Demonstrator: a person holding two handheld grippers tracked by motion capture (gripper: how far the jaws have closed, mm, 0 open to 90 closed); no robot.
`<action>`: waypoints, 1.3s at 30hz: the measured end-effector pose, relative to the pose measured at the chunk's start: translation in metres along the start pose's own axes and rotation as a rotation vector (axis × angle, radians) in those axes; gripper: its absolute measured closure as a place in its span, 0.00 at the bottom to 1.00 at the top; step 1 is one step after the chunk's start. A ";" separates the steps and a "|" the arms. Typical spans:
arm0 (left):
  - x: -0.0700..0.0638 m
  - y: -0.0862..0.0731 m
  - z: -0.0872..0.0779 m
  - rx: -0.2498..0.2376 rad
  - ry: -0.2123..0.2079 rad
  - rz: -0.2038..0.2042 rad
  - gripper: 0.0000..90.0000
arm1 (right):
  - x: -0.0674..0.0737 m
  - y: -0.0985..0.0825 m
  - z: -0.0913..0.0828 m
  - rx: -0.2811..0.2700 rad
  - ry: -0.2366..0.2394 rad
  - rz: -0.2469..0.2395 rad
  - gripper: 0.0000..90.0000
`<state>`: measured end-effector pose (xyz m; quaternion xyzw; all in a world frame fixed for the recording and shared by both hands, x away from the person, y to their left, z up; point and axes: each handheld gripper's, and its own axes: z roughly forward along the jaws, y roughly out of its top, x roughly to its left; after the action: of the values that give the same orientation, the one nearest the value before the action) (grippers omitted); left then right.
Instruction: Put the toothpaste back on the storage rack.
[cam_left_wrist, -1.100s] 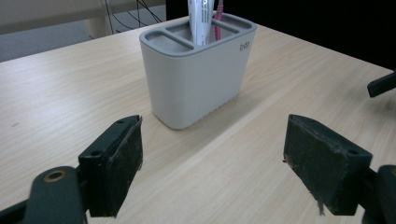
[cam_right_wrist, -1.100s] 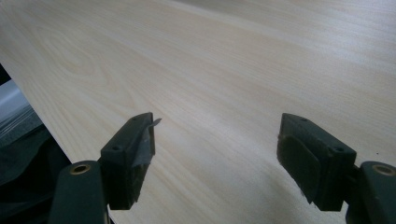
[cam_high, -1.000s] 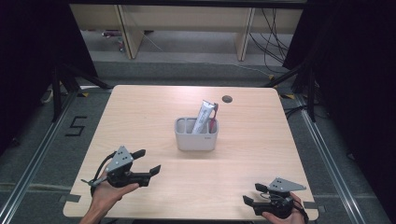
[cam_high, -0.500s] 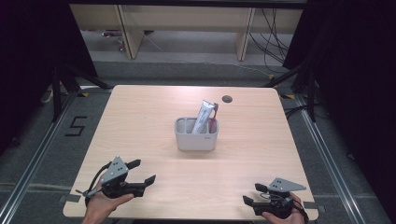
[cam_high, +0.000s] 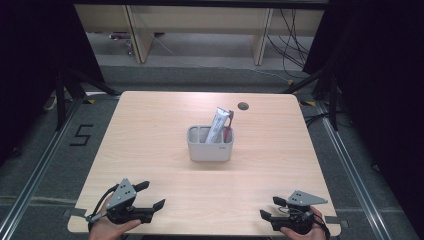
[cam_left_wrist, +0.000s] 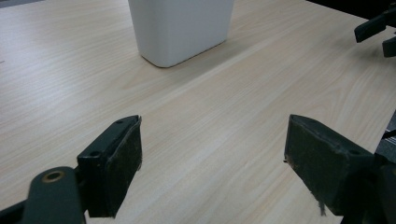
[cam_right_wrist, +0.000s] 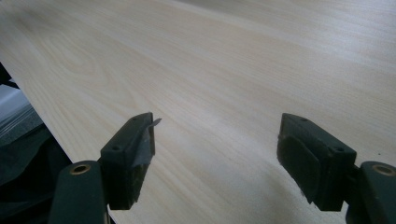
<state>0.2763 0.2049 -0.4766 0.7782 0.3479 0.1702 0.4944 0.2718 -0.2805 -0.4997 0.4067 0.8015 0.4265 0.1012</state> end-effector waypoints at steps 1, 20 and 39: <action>-0.001 -0.001 -0.001 0.003 0.003 -0.002 0.21 | 0.000 0.000 0.000 0.001 -0.002 -0.001 0.32; -0.015 -0.017 -0.008 0.057 -0.021 0.043 0.20 | 0.001 0.001 -0.001 0.003 0.001 -0.002 0.32; -0.019 -0.021 -0.008 0.082 -0.007 0.055 0.19 | 0.002 0.001 -0.001 0.003 0.008 -0.005 0.32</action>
<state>0.2507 0.2021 -0.4902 0.8076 0.3316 0.1665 0.4584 0.2707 -0.2796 -0.4976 0.4033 0.8034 0.4268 0.0984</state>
